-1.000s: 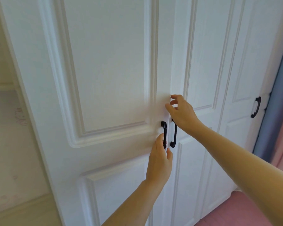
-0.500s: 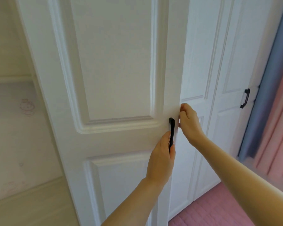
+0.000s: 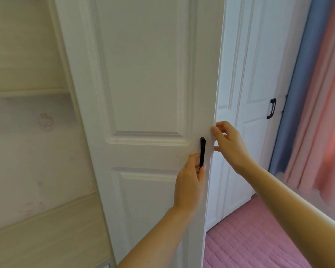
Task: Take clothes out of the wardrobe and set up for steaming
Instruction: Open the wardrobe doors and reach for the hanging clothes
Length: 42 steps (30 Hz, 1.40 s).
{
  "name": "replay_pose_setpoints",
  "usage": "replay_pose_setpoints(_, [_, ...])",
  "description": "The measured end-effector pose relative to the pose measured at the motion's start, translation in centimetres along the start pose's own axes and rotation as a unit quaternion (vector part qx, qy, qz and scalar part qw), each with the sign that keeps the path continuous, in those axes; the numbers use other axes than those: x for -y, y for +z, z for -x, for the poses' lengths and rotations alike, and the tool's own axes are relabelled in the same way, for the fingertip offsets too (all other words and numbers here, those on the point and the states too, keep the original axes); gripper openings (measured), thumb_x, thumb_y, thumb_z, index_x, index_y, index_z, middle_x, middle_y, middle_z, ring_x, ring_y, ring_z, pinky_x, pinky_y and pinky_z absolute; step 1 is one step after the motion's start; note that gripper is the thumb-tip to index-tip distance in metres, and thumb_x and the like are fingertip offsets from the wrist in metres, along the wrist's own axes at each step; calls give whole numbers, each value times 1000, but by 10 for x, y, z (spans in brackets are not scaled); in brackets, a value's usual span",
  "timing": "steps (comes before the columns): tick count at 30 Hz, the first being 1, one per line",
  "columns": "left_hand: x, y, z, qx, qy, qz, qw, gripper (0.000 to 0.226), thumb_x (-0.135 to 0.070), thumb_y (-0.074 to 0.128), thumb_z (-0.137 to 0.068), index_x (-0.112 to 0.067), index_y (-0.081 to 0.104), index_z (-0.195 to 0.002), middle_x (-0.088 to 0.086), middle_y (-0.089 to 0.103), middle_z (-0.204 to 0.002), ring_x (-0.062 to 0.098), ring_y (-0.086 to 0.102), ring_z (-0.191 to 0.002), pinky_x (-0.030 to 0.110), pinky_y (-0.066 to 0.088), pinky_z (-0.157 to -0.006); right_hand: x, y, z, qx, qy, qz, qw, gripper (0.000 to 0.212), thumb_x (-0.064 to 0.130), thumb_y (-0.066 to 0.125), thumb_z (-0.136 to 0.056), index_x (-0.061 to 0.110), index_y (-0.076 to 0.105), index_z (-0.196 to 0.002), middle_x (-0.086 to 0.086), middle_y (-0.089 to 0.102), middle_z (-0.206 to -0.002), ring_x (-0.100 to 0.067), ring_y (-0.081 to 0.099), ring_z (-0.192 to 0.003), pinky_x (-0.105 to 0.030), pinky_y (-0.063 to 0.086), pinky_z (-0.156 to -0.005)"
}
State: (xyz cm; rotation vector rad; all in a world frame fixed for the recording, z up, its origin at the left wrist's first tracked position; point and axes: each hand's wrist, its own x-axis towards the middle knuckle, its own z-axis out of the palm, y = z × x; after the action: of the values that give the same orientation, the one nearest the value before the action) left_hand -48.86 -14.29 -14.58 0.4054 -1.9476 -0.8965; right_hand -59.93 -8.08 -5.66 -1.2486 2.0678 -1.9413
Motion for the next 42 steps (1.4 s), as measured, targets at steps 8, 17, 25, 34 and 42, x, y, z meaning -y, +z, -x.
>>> replay_pose_setpoints(8, [-33,-34,65,-26,-4,-24,999,46,-35,72,-83,-35,46,-121,-16,62,-97,5,62,-86,25,56,-77,34,0,71,-17,-18,34,999,24,37,50,-95,20,55,-112,3,62,-105,-17,65,-92,-44,57,-82])
replay_pose_setpoints(17, [-70,-76,117,-123,-22,-124,984,68,-54,78,-67,-26,42,-117,-17,38,-114,13,58,-85,22,54,-61,90,0,132,92,-22,-30,995,21,30,58,-93,14,58,-106,-3,63,-103,-16,67,-92,-37,61,-73])
replay_pose_setpoints(25, [-70,-112,137,-73,-50,-84,993,94,-44,79,-73,-25,23,-146,-16,42,-139,3,40,-127,16,40,-97,121,9,147,304,-26,-119,945,37,20,44,-100,30,42,-135,1,60,-127,-20,59,-116,-50,54,-88])
replay_pose_setpoints(34, [-73,-131,156,-99,-61,5,993,71,-34,76,-80,-19,35,-136,-10,49,-137,-2,48,-124,2,39,-88,126,22,157,356,-53,-140,923,38,21,36,-103,33,40,-139,3,60,-127,-21,58,-118,-52,53,-89])
replay_pose_setpoints(42, [-74,-156,180,-179,-56,-1,982,62,-34,66,-87,-37,33,-139,-14,50,-138,-2,50,-123,14,47,-93,139,60,182,342,-134,-108,924,61,13,45,-100,36,19,-150,9,56,-132,-1,63,-105,-20,56,-72])
